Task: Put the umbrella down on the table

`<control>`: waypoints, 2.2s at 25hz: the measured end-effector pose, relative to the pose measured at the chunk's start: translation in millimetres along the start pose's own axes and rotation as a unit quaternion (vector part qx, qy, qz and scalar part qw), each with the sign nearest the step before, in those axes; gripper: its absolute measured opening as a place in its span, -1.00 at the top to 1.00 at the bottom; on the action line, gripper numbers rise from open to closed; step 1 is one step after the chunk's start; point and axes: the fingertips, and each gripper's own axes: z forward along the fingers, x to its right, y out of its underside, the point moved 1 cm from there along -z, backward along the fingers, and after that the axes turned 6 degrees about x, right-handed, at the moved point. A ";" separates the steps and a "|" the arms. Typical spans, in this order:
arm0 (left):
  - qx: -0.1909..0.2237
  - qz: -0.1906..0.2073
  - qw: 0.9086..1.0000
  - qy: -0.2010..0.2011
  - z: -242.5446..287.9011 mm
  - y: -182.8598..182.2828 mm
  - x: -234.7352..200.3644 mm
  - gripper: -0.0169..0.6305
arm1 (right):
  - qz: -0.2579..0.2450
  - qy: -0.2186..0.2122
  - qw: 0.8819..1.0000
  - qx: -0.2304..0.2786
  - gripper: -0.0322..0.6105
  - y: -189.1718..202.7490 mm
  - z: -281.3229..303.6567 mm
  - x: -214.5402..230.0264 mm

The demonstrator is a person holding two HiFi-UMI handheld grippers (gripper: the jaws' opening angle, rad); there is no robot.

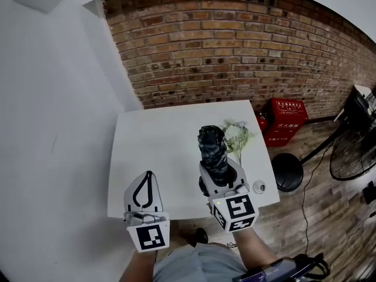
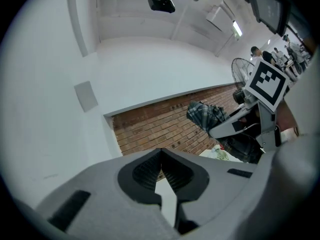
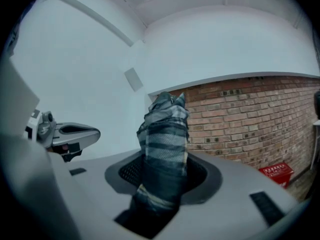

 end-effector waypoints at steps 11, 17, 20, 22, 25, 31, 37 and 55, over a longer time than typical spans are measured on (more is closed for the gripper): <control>0.012 0.007 0.999 -0.048 23.6 -9.1 -51.6 0.92 | -0.012 -0.033 0.999 0.020 0.33 -30.4 54.5 -12.0; 0.000 -0.003 0.999 -0.043 38.7 12.1 -70.3 0.92 | -0.010 -0.035 0.999 -0.001 0.33 -15.9 80.1 -23.6; -0.003 -0.005 0.999 -0.034 46.9 22.3 -75.6 0.92 | -0.008 -0.031 0.999 -0.012 0.33 -5.7 90.2 -25.7; -0.005 -0.006 1.000 -0.028 51.2 29.9 -77.9 0.92 | -0.007 -0.027 0.999 -0.020 0.33 1.9 96.2 -25.7; -0.014 -0.016 1.000 -0.022 56.9 43.0 -81.1 0.92 | -0.005 -0.022 0.999 -0.033 0.33 12.0 104.1 -26.3; -0.032 -0.029 0.999 -0.010 68.1 66.0 -85.6 0.92 | -0.004 -0.013 0.998 -0.061 0.33 34.1 116.7 -26.6; -0.046 -0.035 0.998 0.004 76.8 86.4 -86.3 0.92 | -0.002 -0.006 0.996 -0.092 0.33 61.4 124.2 -27.2; -0.087 -0.067 0.993 0.030 94.7 138.4 -75.1 0.92 | 0.010 0.016 0.985 -0.174 0.33 135.4 127.1 -15.4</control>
